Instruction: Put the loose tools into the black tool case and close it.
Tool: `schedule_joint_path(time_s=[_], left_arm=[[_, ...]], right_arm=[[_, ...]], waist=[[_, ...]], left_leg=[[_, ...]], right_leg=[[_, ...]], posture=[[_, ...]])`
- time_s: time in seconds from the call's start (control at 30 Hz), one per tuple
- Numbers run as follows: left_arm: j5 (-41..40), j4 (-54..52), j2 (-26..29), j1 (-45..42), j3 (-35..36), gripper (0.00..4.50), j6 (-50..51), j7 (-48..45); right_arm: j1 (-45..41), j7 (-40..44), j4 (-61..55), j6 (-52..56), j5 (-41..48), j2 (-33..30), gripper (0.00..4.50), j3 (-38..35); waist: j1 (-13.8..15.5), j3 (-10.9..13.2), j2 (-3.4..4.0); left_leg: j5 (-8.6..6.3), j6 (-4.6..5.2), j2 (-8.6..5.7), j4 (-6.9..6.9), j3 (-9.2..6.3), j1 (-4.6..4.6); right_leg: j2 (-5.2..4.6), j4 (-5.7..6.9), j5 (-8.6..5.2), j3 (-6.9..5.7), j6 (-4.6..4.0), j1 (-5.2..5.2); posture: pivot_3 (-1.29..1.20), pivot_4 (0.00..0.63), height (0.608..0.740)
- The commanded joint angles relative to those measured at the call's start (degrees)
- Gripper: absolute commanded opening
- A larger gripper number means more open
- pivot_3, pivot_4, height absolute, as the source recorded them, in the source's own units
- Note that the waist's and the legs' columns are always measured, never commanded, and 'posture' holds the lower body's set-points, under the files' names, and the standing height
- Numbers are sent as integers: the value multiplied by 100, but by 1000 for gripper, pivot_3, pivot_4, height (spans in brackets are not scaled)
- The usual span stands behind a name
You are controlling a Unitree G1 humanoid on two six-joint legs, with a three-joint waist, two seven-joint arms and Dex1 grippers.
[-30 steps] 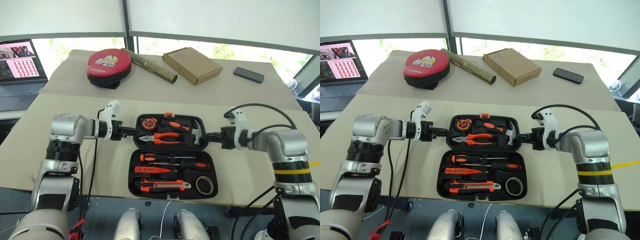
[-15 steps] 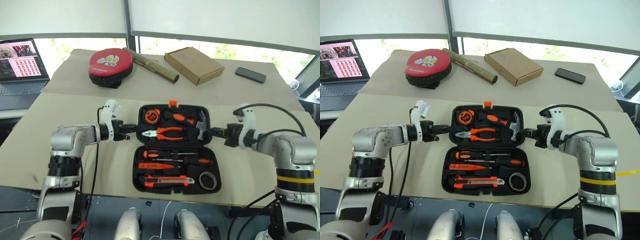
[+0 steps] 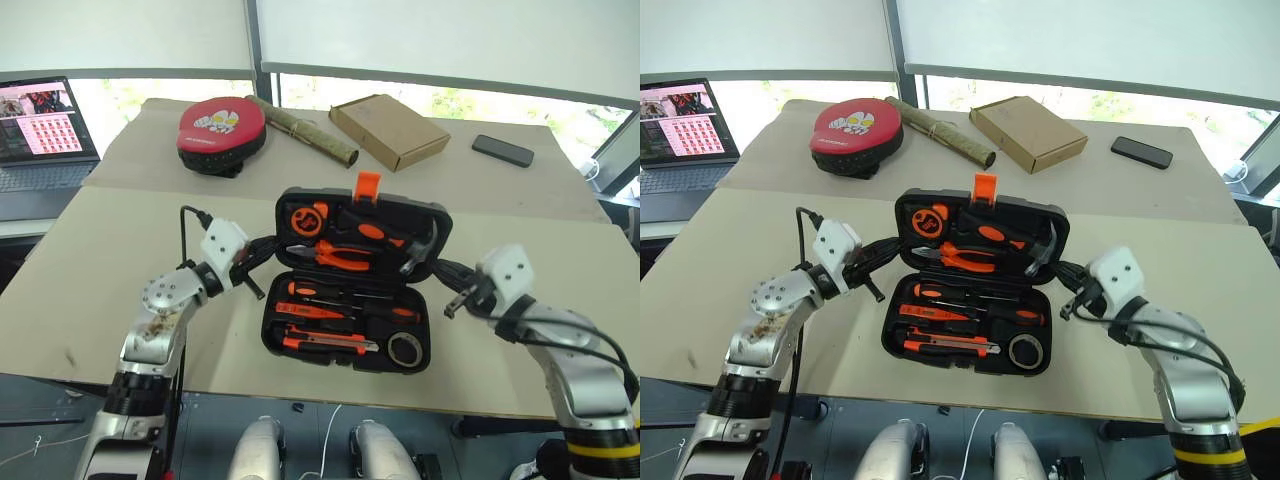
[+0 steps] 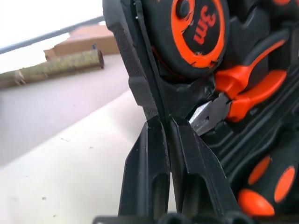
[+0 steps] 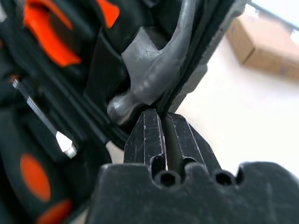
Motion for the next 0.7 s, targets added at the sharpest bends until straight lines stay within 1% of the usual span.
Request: schedule_joint_path(time_s=[0.03, 0.07, 0.1, 0.13, 0.17, 0.2, 0.3, 0.33, 0.4, 0.43, 0.47, 0.5, 0.53, 0.6, 0.63, 0.67, 0.7], left_arm=[[209, -120, 231, 361, 264, 0, -358, 239], [203, -150, 278, 468, 326, 362, -388, 259], [177, -196, 329, 572, 418, 751, -396, 297], [108, -279, 375, 685, 525, 998, -330, 332], [29, -410, 437, 834, 665, 1184, -228, 370], [-71, -589, 510, 997, 830, 1687, -63, 403], [-371, -1046, 703, 1375, 1205, 2747, 441, 435], [-475, -1155, 782, 1476, 1304, 3187, 635, 399], [-621, -1214, 967, 1543, 1458, 3968, 952, 291], [-684, -1091, 1098, 1458, 1480, 4384, 1089, 195], [-723, -845, 1231, 1244, 1419, 4500, 1186, 34], [-754, -609, 1340, 1018, 1320, 4500, 1287, -126], [-771, -375, 1429, 785, 1183, 4500, 1382, -292], [-571, 226, 1533, 196, 697, 4500, 1212, -749], [-411, 566, 1559, -114, 437, 4500, 1088, -959], [-269, 884, 1563, -389, 207, 4500, 923, -1159], [-128, 1241, 1499, -679, 32, 4240, 575, -1293]], right_arm=[[447, 77, 90, -1419, -559, -267, 41, -154], [583, 100, 103, -1684, -607, -306, 14, -192], [732, 127, 52, -1896, -598, -340, 381, -273], [903, 172, -55, -2022, -517, -368, 771, -375], [1122, 209, -255, -2018, -416, -388, 909, -514], [1351, 263, -524, -1925, -260, -421, 1342, -697], [1941, 469, -1238, -1416, 285, -549, 2391, -1180], [2195, 612, -1470, -1146, 524, -638, 2783, -1318], [2754, 1014, -1926, -625, 1074, -864, 3425, -1590], [3080, 1218, -2160, -216, 1478, -996, 3167, -1745], [3436, 1499, -2365, 118, 1927, -1117, 3072, -1862], [3705, 1699, -2514, 413, 2225, -1232, 2919, -1923], [3851, 1827, -2601, 573, 2384, -1316, 2575, -1913], [3883, 1985, -2622, 764, 2277, -1531, 1897, -1558], [3810, 2041, -2609, 780, 2134, -1605, 1498, -1330], [3711, 2045, -2580, 859, 2011, -1670, 1220, -1116], [3571, 2042, -2525, 917, 1925, -1710, 809, -896]], waist=[[-4, -3, 5], [-7, -3, 6], [-10, -4, 6], [-12, -4, 6], [-12, -4, 6], [-17, -4, 6], [-58, -4, 6], [-57, -4, 6], [-34, -5, 4], [-18, -4, 1], [15, -4, 2], [39, -4, -1], [60, -7, -9], [66, -13, -22], [68, -16, -22], [74, -16, -26], [71, -18, -29]], left_leg=[[0, 0, 0, 0, 0, 3], [0, -1, 1, 0, 1, 4], [0, 0, 1, 0, 2, 6], [0, 0, 3, -1, 2, 9], [0, 0, 4, 0, 2, 9], [0, 0, 5, 0, 2, 9], [0, -1, 14, -4, 3, 9], [0, -1, 15, -3, 4, 12], [1, -2, 16, -2, 5, 20], [1, -3, 17, -3, 5, 35], [-1, -4, 20, -3, 4, 56], [-1, -4, 21, -7, 4, 74], [-1, -5, 20, -14, 4, 94], [-1, -6, 28, -16, 3, 100], [-2, -6, 35, -16, 5, 103], [-1, -6, 32, -16, 6, 106], [-4, -11, 30, -16, 8, 106]], right_leg=[[0, 2, 0, 0, 0, 1], [0, 2, 0, 2, 0, 1], [0, 2, 0, 2, 0, 2], [1, 2, 0, 2, 0, 5], [2, 3, 0, 2, 0, 4], [2, 3, 0, 2, 0, 4], [5, 5, -2, 3, -3, -1], [5, 6, -2, 3, -3, 3], [2, 5, -2, 3, -4, 11], [1, 2, -2, 0, -5, 29], [1, -5, -6, -5, -9, 55], [-4, -7, -12, -9, -10, 72], [-3, -12, -20, -11, -19, 88], [0, -22, -44, -22, -57, 94], [1, -38, -39, -22, -56, 99], [1, -46, -35, -24, -49, 103], [0, -57, -31, -26, -41, 98]], posture=[[0, 150, 740], [0, 150, 740], [0, 150, 740], [0, 150, 740], [0, 150, 740], [0, 150, 740], [0, 150, 740], [0, 150, 740], [0, 150, 740], [0, 150, 740], [0, 150, 740], [0, 150, 740], [0, 150, 740], [0, 150, 740], [0, 150, 740], [0, 150, 740], [0, 150, 740]])
